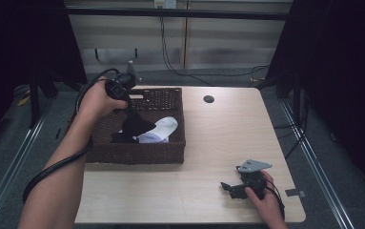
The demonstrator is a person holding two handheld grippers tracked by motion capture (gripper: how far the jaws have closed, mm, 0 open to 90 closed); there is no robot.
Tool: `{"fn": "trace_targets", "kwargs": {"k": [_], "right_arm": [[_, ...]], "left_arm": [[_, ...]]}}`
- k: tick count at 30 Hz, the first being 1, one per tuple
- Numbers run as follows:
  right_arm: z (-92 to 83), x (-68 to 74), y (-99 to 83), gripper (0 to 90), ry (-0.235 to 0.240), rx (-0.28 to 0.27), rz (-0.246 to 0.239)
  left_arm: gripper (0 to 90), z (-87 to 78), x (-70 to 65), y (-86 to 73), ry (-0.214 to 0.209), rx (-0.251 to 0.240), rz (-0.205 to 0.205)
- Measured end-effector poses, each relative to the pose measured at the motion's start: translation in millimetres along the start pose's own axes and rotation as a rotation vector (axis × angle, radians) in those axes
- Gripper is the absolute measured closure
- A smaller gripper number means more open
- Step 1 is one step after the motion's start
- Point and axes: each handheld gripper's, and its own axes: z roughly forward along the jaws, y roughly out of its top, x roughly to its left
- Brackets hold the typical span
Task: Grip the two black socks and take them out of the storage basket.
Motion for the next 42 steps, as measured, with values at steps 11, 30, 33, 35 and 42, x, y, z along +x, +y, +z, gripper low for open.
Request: {"fn": "trace_targets", "kwargs": {"k": [11,30,33,35,42], "right_arm": [[0.0,0.0,0.0,11.5,0.0,0.0,0.0],[0.0,0.0,0.0,11.5,0.0,0.0,0.0],[-0.1,0.1,0.0,11.5,0.0,0.001,0.0],[-0.1,0.1,0.0,11.5,0.0,0.001,0.0],[0.0,0.1,0.0,11.5,0.0,0.001,0.0]], "left_arm": [[87.3,-35.3,-16.1,-2.9,0.001,0.019,0.047],[87.3,-76.2,-48.9,-20.7,-0.009,0.012,0.155],[87.3,-82.9,-54.9,-24.5,-0.002,0.019,0.174],[87.2,-87.5,-59.0,-27.2,-0.005,0.013,0.177],[87.2,-104.8,-76.9,-34.8,-0.02,0.01,0.224]]}}
